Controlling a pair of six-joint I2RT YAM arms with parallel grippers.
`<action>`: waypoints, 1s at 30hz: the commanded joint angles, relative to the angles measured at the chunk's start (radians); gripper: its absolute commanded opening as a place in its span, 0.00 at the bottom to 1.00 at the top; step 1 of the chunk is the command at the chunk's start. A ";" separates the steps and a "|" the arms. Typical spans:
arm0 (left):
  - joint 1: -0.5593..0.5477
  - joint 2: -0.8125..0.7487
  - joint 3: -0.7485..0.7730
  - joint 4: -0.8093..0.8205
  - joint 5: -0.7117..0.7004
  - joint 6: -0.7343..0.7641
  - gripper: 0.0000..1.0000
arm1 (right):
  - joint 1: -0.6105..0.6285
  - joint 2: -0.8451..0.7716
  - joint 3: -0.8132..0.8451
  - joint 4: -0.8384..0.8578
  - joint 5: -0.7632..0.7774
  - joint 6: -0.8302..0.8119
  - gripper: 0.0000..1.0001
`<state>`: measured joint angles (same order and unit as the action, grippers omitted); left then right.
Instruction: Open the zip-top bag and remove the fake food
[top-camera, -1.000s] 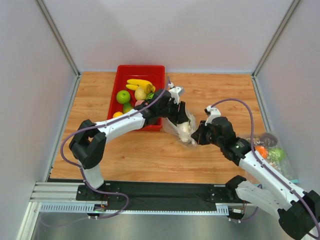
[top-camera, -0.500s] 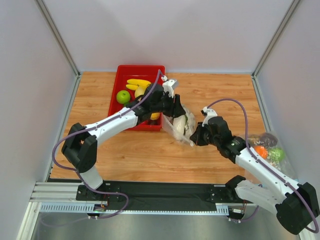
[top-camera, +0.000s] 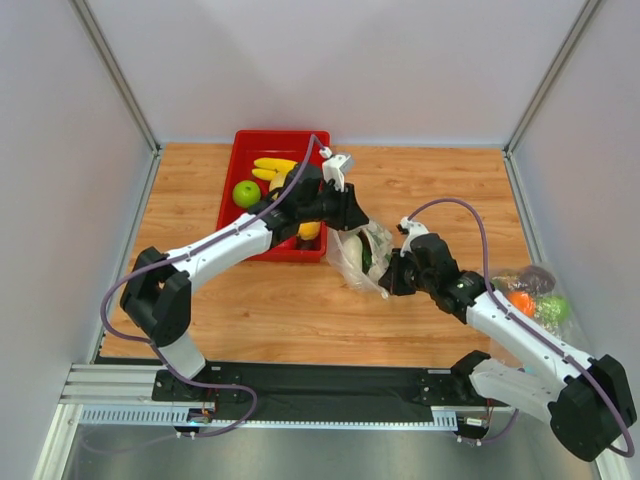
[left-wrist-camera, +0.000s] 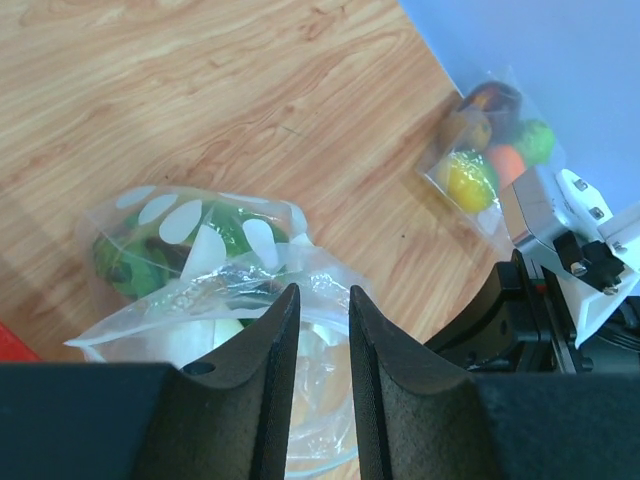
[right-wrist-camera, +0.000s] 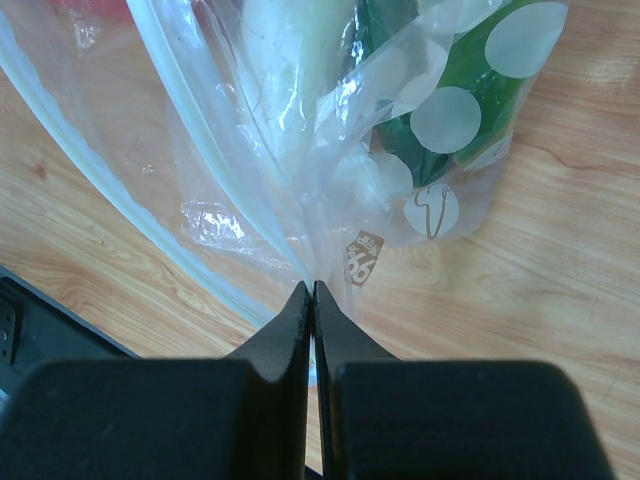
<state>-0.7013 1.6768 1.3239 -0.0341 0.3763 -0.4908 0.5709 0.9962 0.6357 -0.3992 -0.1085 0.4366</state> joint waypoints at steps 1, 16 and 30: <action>-0.061 -0.052 -0.014 -0.052 -0.063 0.059 0.33 | 0.004 0.012 0.010 0.022 -0.011 -0.012 0.00; -0.201 -0.120 -0.085 -0.182 -0.392 0.133 0.37 | 0.007 -0.004 0.009 0.030 -0.017 0.002 0.00; -0.201 0.118 0.041 -0.263 -0.529 0.112 0.38 | 0.015 -0.016 -0.030 0.063 -0.034 0.014 0.00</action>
<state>-0.9009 1.7752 1.3140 -0.2775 -0.0788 -0.3771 0.5774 0.9848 0.6170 -0.3775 -0.1295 0.4408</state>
